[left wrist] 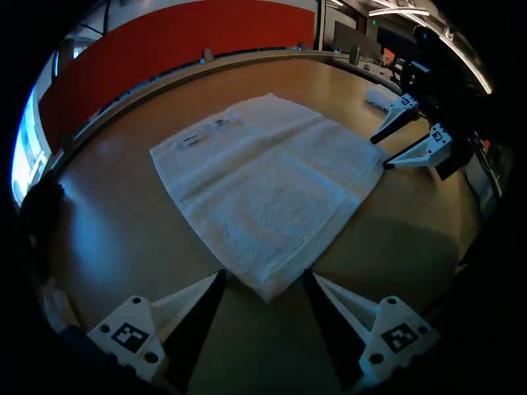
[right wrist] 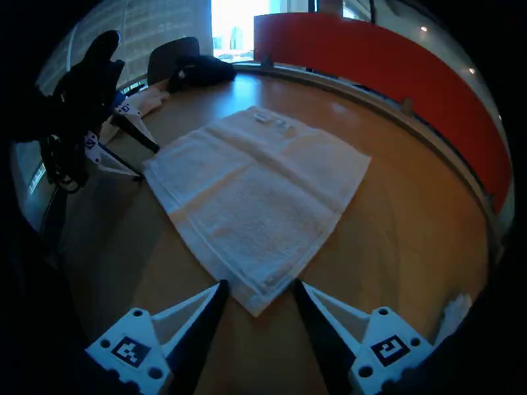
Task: Fold towel
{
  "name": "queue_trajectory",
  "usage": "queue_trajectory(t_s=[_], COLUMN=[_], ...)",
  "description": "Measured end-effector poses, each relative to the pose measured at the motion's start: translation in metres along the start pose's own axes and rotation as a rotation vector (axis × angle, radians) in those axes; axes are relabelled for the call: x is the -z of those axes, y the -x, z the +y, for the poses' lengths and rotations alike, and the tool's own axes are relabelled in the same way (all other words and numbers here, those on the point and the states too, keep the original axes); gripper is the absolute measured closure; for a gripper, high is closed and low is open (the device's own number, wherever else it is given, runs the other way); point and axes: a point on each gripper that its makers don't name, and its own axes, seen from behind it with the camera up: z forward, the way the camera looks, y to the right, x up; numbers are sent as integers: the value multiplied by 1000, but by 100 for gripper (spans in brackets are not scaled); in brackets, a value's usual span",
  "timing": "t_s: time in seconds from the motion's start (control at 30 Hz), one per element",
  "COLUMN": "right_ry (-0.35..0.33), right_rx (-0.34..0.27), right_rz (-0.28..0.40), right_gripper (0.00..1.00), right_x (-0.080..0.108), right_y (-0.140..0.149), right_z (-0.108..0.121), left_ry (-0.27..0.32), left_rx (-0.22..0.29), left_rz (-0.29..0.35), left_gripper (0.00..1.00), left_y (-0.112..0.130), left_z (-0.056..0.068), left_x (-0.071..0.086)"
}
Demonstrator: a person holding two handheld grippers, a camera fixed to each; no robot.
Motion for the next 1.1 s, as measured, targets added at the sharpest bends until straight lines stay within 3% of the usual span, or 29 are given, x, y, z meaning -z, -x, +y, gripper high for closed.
queue_trajectory(t_s=[0.37, 0.63, 0.77, 0.9, 1.1], right_ry=[-12, -34, -38, -38, -45], right_rx=[4, 6, 16, 18, 16], right_rz=[-4, -11, -10, -9, -9], right_gripper=[44, 60, 67, 67, 70], right_x=[-4, -4, -4, -4, -4], right_y=[-2, -3, -3, -4, -5], right_z=[-2, -5, -8, -9, -11], left_ry=[-8, -17, -17, -18, -27], left_rx=[11, 25, 25, 26, 36], left_rz=[-2, -5, -5, -6, -8], left_gripper=[27, 46, 48, 50, 65], left_y=[0, 0, 0, 0, 0], left_z=[1, -2, -1, -1, -3], left_x=[0, -1, -1, -1, -1])
